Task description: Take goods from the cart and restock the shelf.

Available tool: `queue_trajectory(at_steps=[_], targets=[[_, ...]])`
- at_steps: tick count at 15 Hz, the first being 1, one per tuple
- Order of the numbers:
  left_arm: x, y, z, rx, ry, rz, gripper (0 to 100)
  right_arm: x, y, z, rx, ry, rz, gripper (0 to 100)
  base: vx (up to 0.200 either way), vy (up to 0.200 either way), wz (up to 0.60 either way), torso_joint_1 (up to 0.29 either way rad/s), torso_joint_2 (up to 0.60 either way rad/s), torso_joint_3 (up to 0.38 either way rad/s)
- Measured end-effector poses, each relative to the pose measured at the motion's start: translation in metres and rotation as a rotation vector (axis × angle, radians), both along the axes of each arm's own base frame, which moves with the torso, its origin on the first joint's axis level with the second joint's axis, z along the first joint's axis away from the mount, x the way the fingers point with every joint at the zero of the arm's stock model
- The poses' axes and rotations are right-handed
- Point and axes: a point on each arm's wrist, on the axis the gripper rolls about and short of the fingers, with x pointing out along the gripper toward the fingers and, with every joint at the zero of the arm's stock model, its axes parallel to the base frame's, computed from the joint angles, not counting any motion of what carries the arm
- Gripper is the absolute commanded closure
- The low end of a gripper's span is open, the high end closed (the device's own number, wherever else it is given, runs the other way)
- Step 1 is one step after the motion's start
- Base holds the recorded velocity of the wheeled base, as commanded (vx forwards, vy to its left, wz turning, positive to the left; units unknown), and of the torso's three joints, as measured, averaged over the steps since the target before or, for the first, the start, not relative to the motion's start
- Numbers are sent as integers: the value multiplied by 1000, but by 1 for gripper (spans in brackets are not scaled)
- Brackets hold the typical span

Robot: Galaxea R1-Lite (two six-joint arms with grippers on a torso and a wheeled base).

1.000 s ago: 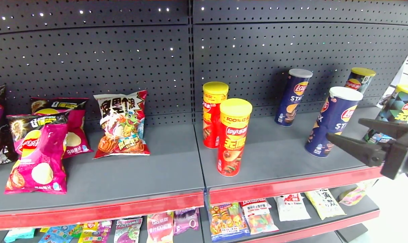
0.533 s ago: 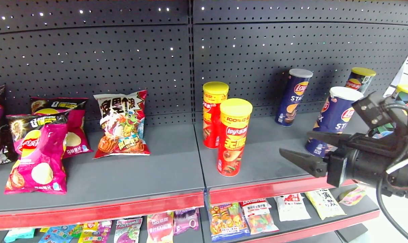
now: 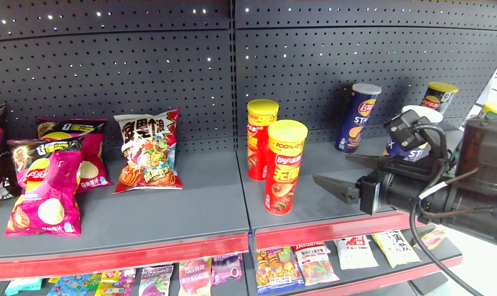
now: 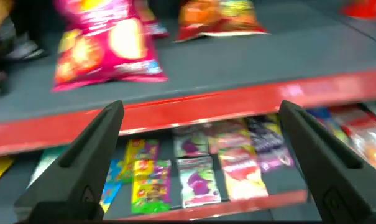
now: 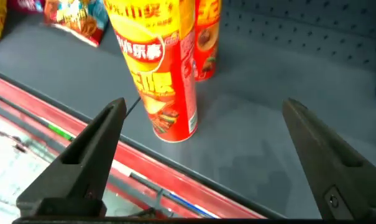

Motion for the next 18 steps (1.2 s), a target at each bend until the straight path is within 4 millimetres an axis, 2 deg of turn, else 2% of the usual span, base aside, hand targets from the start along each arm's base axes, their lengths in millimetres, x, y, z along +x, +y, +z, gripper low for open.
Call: queue_trajectory(at_steps=[2,5,10,18], targets=[[0,0,0,0,1,18,0,6,5,-2,6,-9,5,0,0,0,0,0,0,0],[0,4,-4,-18,34,262,0,12,10,-5,13,-19,10,0,0,0,0,0,0,0],[0,4,-5,-37,43,159,0,13,14,-3,21,-29,22,0,0,0,0,0,0,0],[0,5,-5,-69,43,143,0,13,33,-8,15,-18,77,0,0,0,0,0,0,0]])
